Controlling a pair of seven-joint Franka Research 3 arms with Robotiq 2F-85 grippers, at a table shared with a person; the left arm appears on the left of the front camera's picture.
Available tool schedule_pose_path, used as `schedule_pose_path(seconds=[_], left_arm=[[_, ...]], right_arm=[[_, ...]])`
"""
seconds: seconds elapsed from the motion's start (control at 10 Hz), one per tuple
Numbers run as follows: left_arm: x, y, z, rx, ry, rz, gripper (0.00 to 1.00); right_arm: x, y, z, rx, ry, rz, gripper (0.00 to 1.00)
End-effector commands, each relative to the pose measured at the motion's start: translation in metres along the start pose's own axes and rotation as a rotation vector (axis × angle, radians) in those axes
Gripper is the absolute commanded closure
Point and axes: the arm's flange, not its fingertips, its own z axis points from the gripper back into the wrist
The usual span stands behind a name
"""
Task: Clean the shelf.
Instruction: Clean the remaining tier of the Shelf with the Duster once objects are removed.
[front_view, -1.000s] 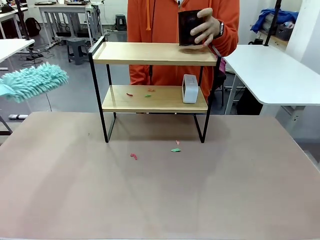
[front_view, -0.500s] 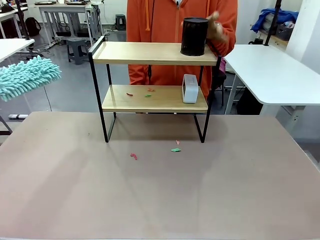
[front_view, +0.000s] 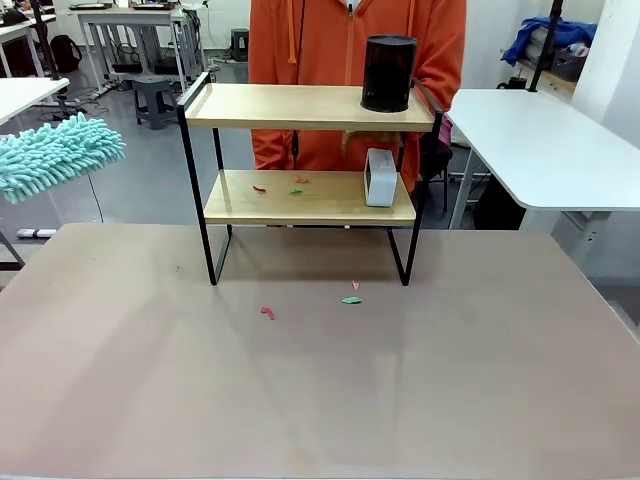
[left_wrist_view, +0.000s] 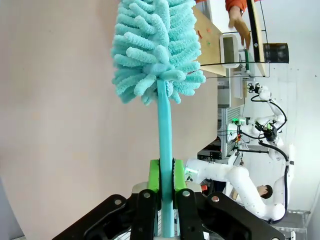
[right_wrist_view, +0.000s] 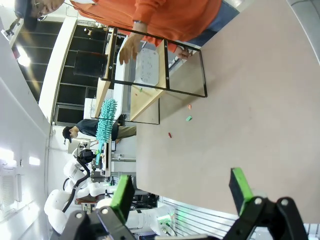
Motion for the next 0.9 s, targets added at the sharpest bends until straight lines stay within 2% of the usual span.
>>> schedule_pose_path(seconds=[0.0,0.5,0.7,0.8], left_arm=[[0.002,-0.002,0.002,0.0,-0.006,-0.016,0.88],[0.0,0.0,0.0,0.0,0.0,0.0,0.88],[-0.026,-0.026,0.026,-0.025,0.321,-0.174,0.88],[-0.048,-0.034,0.04,0.038,0.455,-0.253,0.88]], right_arm=[[0.002,0.001,-0.001,0.022,-0.012,0.025,0.0],[0.002,0.001,-0.001,0.022,-0.012,0.025,0.0],[0.002,0.001,-0.001,0.022,-0.012,0.025,0.0],[0.002,0.001,-0.001,0.022,-0.012,0.025,0.0]])
